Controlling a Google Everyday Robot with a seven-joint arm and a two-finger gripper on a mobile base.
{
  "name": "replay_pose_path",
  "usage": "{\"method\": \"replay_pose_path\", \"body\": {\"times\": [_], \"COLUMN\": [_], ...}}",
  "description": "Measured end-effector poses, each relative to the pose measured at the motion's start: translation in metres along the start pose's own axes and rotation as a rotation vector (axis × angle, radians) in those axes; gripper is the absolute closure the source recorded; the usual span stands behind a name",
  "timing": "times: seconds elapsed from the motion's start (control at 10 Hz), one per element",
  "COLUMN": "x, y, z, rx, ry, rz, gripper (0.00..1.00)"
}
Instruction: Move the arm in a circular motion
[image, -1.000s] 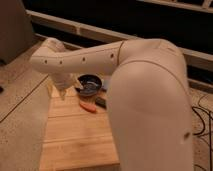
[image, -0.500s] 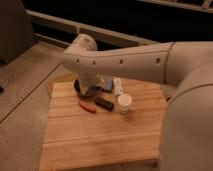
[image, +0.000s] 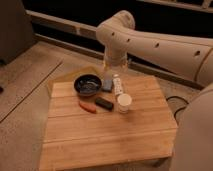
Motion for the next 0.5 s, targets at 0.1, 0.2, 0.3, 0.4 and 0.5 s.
{"method": "replay_pose_path", "body": {"times": [0.1, 0.2, 0.3, 0.4, 0.5], "x": [-0.020, -0.031, -0.038, -0.045, -0.046], "y": [0.006, 0.018, 0.033, 0.068, 0.094], "z": [0.000, 0.003, 0.007, 0.016, 0.021], "rx": [0.000, 0.003, 0.004, -0.001, -0.005], "ry": [0.007, 0.022, 0.034, 0.058, 0.075], "rz": [-0.039, -0.082, -0.125, -0.221, -0.288], "gripper": [0.35, 0.35, 0.35, 0.35, 0.35]}}
